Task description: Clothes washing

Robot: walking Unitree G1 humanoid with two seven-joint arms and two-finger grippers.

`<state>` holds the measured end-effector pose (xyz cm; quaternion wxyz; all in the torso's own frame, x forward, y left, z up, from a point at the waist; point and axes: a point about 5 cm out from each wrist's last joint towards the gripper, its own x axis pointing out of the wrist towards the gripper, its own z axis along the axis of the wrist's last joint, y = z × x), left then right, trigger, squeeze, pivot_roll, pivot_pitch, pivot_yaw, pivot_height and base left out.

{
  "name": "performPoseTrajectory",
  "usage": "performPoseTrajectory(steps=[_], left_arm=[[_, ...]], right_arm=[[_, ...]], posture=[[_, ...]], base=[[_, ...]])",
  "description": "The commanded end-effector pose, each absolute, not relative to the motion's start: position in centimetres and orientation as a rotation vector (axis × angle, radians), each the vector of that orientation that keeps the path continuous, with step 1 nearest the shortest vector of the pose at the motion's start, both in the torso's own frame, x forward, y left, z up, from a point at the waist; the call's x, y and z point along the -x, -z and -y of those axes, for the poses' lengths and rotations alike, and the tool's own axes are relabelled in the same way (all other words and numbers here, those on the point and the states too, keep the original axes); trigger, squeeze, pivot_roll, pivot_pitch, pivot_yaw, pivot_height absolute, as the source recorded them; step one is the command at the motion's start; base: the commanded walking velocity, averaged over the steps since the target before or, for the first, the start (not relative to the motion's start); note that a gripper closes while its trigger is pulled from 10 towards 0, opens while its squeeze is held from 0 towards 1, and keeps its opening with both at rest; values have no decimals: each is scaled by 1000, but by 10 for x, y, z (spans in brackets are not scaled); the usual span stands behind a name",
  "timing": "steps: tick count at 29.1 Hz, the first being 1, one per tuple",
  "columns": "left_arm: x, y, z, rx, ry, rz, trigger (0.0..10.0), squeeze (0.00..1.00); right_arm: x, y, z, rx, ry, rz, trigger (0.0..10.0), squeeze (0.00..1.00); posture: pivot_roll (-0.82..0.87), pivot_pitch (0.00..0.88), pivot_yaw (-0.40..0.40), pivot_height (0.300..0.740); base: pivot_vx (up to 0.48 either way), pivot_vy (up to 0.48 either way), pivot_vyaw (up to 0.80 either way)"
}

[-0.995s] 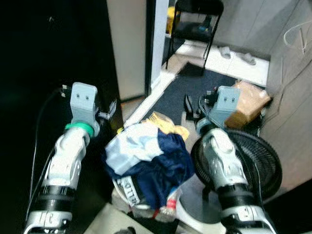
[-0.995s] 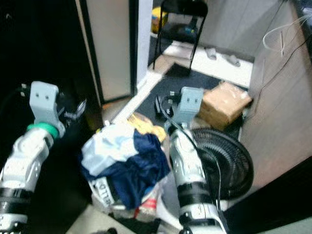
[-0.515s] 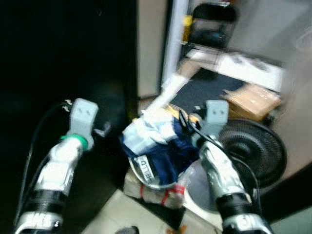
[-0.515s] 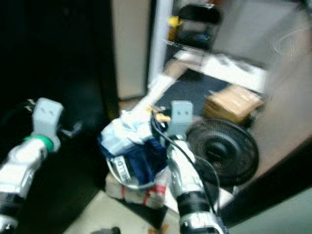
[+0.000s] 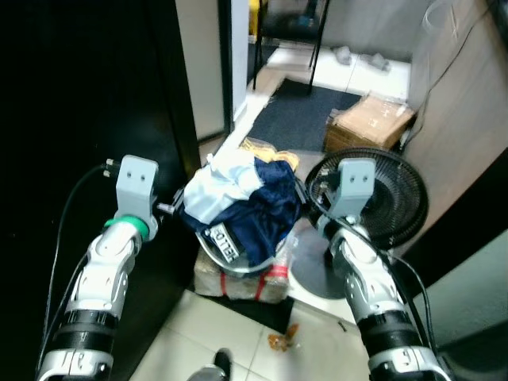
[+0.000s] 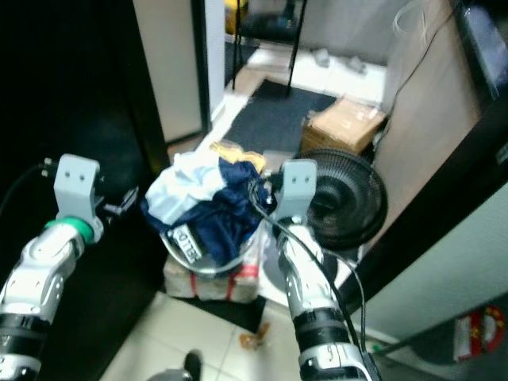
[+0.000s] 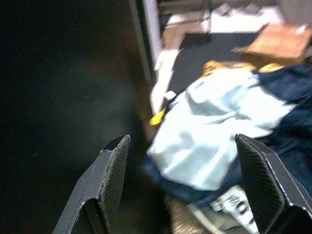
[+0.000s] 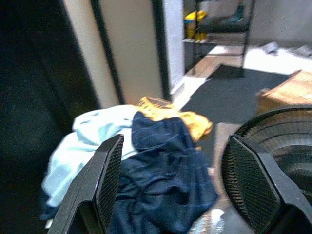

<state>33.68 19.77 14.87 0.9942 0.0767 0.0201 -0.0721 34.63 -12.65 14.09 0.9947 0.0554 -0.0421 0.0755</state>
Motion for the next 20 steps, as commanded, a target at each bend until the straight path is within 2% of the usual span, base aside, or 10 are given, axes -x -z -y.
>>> performPoseTrajectory(steps=[1,7,20], left_arm=[[-336,-147,-197,-159,145,-36,10000,0],[-335,-147,-196,-153,140,-21,10000,0],[-335,-148,-195,-154,129,-4,10000,0]], right_arm=[[-345,-138,128,-108,-145,73,10000,0],[-346,-139,129,-105,-147,74,10000,0],[-347,-140,128,-104,-156,75,10000,0]], posture=[[52,67,19,740],[50,67,16,740],[50,63,10,740]], base=[[0,0,0],[94,0,0],[480,0,0]])
